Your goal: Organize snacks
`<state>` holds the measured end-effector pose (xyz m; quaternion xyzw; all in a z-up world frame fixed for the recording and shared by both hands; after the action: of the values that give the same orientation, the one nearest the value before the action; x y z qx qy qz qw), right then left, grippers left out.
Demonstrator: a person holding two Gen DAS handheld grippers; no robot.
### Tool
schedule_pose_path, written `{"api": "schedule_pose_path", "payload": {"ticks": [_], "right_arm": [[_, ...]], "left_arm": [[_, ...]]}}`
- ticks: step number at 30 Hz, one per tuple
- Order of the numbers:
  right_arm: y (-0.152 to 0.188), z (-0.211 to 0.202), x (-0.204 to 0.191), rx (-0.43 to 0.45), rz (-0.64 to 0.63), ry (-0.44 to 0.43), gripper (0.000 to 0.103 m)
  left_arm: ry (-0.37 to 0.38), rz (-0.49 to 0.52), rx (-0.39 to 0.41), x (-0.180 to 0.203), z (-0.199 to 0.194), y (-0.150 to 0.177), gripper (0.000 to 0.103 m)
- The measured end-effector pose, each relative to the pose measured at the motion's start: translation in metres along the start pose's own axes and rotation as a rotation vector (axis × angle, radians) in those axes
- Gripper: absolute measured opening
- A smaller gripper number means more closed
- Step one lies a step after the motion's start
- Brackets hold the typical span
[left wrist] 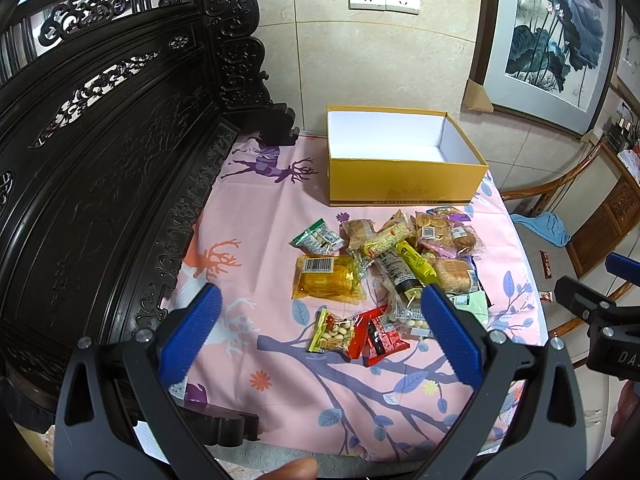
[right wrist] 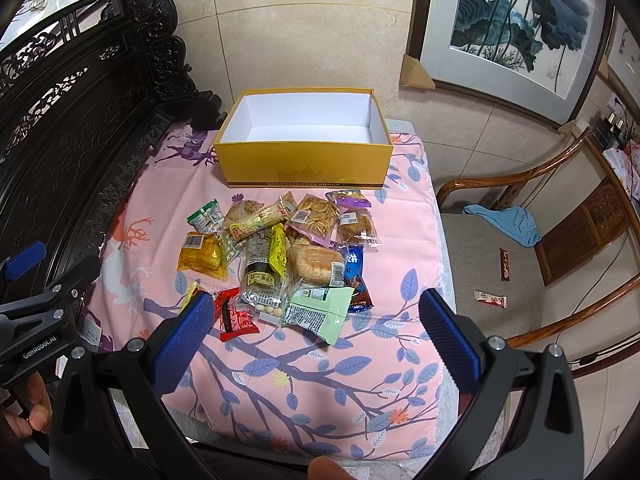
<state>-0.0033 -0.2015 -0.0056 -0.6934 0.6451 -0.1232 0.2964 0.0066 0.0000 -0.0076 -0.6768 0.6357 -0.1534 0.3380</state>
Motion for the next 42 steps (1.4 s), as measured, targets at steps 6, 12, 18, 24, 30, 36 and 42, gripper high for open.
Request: {"api": "schedule_pose_path", "payload": {"ticks": [6, 12, 18, 24, 30, 36, 42], "right_arm": [[0.001, 0.002, 0.0, -0.002, 0.001, 0.0, 0.102], [0.002, 0.008, 0.002, -0.004, -0.015, -0.007, 0.102], [0.007, 0.028, 0.01, 0.026, -0.122, 0.013, 0.102], [0.023, 0.092, 0.048, -0.049, -0.106, -0.048, 0.102], [0.036, 0.151, 0.081, -0.108, -0.097, -0.122, 0.09], [0.039, 0.182, 0.097, -0.145, -0.048, -0.231, 0.082], [0.015, 0.21, 0.08, -0.173, -0.231, -0.278, 0.082]], "left_arm": [[0.001, -0.001, -0.001, 0.0, 0.0, 0.0, 0.101], [0.008, 0.002, 0.001, 0.0, 0.0, 0.0, 0.101], [0.018, -0.01, 0.021, 0.003, 0.023, 0.007, 0.101], [0.041, -0.003, -0.003, 0.009, 0.062, 0.017, 0.101], [0.05, -0.012, -0.001, 0.011, 0.081, 0.02, 0.101], [0.059, -0.021, -0.021, 0.017, 0.104, 0.022, 0.101], [0.071, -0.016, -0.079, 0.032, 0.127, 0.019, 0.101]]}}
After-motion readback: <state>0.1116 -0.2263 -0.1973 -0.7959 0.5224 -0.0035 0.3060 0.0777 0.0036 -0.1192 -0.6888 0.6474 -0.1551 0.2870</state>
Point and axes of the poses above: each gripper's, at about its wrist camera, not at the fingertips, and z roughly the way its jaws point, x to its right, y to its underside, the point moved 1 cm from there along z, roughly the way its jaws point, and after that the axes turned 15 degrees about -y, right-handed, at the moved point
